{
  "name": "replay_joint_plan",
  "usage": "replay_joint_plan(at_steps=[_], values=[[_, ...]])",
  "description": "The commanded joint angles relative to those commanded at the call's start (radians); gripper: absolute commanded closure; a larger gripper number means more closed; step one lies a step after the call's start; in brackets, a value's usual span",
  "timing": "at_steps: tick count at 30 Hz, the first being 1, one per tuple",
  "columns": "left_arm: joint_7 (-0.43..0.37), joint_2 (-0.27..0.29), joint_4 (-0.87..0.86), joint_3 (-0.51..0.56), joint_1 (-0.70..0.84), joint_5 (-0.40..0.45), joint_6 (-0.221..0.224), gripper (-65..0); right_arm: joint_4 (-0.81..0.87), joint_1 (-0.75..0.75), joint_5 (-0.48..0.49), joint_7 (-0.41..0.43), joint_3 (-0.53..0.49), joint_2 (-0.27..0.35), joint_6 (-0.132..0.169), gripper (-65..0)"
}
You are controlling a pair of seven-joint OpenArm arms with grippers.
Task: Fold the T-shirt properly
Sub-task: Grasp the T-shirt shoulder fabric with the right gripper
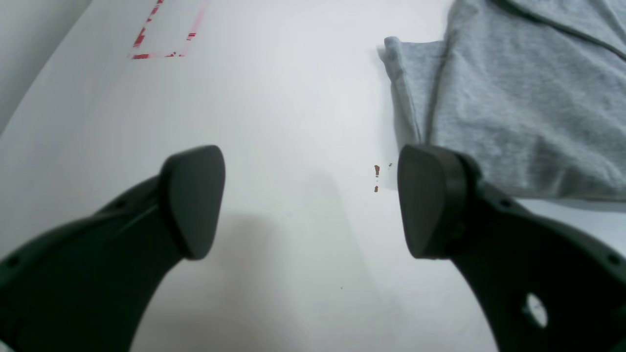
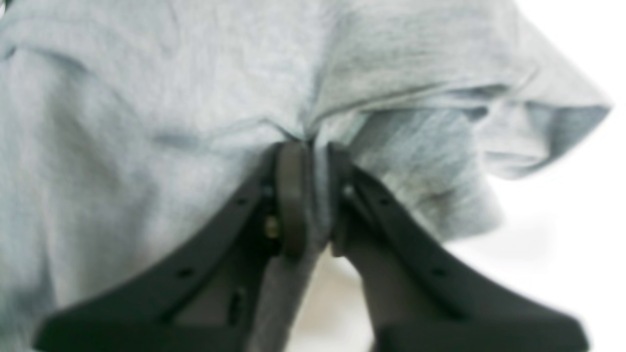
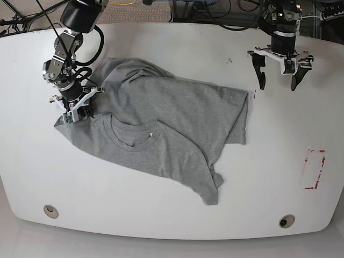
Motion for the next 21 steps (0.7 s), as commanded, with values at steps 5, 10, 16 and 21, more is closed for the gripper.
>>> replay_joint_plan(at_steps=[5,10,16,21], values=[[0.000,0.001,0.000,0.012,-0.006,-0.006,-0.001,-51.5,0.130,-0.059,0.006,-0.011,-0.019,-0.007,0.000,-2.3],[0.007,0.003,0.004,0.027,-0.015,-0.012,-0.001,-51.6,0.241,-0.092,0.008,-0.012,-0.033,-0.013,0.000,-1.4],[0.051,-0.002,0.016,0.020,-0.083,-0.006,-0.006,-51.3,0.376,-0.070,0.013,-0.049,-0.046,-0.023,0.000,-0.5],[0.103,-0.001,0.028,0.012,-0.137,0.000,-0.008,-51.2,0.378,-0.021,0.020,-0.062,-0.056,-0.028,0.000,-0.7]])
